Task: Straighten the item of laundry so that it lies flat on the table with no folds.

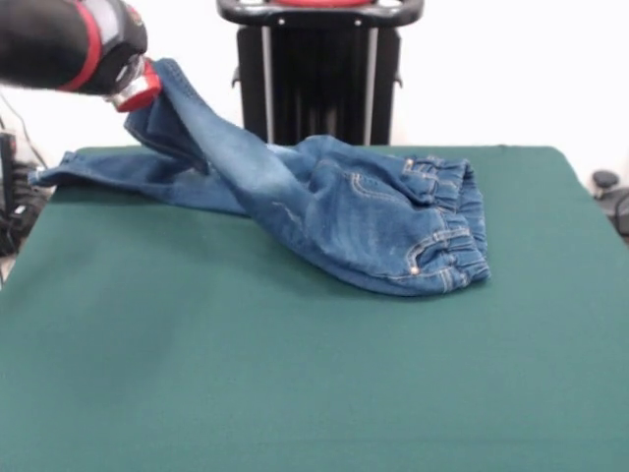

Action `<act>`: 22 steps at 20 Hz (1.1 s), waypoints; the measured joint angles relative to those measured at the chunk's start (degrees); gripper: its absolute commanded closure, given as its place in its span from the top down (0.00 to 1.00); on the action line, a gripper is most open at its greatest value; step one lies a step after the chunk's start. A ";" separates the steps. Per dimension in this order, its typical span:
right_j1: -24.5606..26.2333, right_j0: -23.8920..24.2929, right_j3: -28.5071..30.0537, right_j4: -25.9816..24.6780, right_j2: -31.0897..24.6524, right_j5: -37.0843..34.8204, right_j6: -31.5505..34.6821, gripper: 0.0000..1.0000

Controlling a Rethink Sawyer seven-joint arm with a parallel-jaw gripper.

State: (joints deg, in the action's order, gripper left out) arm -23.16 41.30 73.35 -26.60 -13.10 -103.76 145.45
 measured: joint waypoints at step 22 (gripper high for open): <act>12.61 -0.90 -19.93 -3.42 -5.79 -0.41 -11.18 1.00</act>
State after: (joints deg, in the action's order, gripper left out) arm -10.55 40.40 53.42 -30.02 -18.88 -104.18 134.27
